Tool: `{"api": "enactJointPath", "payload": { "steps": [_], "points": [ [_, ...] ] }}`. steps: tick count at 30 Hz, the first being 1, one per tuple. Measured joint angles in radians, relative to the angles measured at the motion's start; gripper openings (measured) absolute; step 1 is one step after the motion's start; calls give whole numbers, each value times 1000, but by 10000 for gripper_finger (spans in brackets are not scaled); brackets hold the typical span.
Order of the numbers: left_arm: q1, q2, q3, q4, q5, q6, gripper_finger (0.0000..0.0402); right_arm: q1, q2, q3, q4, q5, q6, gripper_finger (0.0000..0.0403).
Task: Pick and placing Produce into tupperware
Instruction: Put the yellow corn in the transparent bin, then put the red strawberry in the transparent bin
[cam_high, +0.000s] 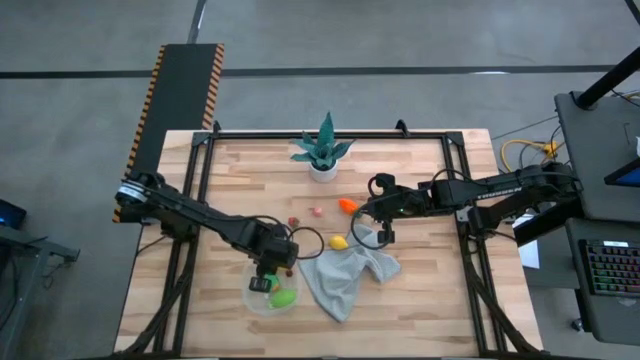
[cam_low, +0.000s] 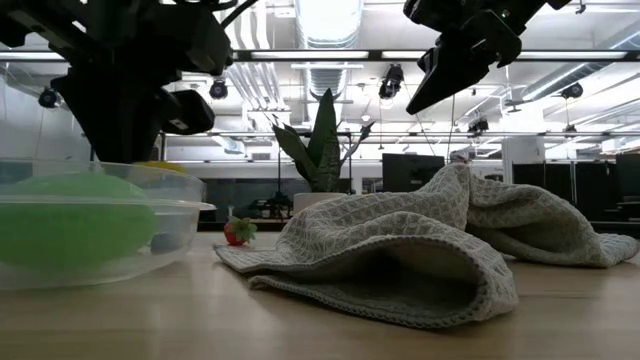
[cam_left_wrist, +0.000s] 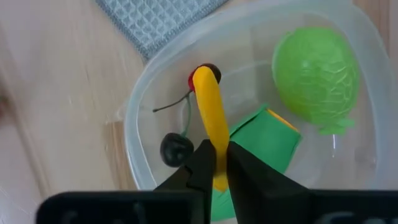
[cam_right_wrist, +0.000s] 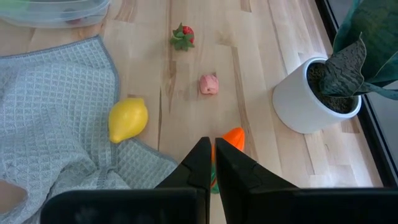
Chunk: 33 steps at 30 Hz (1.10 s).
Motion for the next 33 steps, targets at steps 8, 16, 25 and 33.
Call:
{"api": "enactJointPath", "payload": {
  "steps": [8,16,25,33],
  "points": [
    [1,-20,0,21,-8,0,77,0,0,0,0,0,0,13],
    [6,-20,22,6,-79,150,104,0,0,0,0,0,-1,13],
    [87,-21,45,23,-420,467,104,0,0,0,0,0,10,13],
    [263,3,24,97,-280,563,105,0,0,0,-1,0,10,13]
  ]
}}
